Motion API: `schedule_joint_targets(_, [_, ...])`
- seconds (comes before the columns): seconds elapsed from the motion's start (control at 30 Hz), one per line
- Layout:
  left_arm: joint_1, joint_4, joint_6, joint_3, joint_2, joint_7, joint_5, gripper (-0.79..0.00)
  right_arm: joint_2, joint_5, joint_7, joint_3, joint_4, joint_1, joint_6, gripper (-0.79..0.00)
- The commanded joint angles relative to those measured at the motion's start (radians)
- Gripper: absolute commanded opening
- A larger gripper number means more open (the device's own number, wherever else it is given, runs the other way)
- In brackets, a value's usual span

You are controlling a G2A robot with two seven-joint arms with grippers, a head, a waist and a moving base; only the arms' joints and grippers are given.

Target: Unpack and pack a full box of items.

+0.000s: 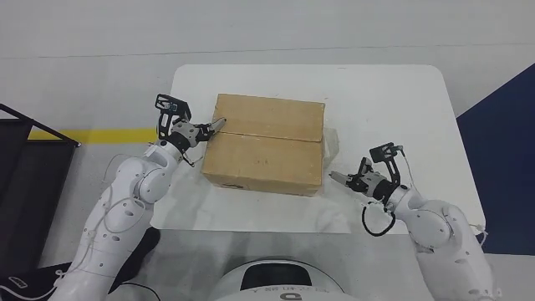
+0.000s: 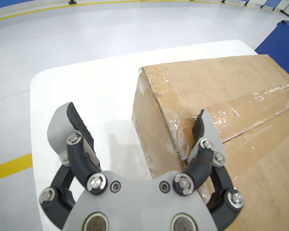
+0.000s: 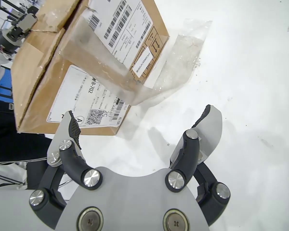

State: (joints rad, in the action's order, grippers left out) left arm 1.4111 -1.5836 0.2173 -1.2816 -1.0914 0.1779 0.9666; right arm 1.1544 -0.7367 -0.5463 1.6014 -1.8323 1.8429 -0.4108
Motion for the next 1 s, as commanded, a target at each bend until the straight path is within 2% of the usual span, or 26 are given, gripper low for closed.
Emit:
schedule_joint_targets(0.0, [0.0, 0.0, 0.0, 0.0, 0.0, 0.0, 0.0, 0.0, 0.002, -0.062, 0.042, -0.024, -0.015, 0.015, 0.024, 0.0])
schedule_joint_targets(0.17, [0.0, 0.0, 0.0, 0.0, 0.0, 0.0, 0.0, 0.0, 0.006, -0.137, 0.101, -0.083, -0.033, 0.02, 0.064, 0.0])
schedule_joint_targets(0.37, [0.0, 0.0, 0.0, 0.0, 0.0, 0.0, 0.0, 0.0, 0.013, -0.112, 0.153, -0.128, -0.013, -0.017, 0.101, 0.0])
schedule_joint_targets(0.97, [0.0, 0.0, 0.0, 0.0, 0.0, 0.0, 0.0, 0.0, 0.024, -0.021, 0.121, -0.225, 0.085, -0.186, 0.147, 0.0])
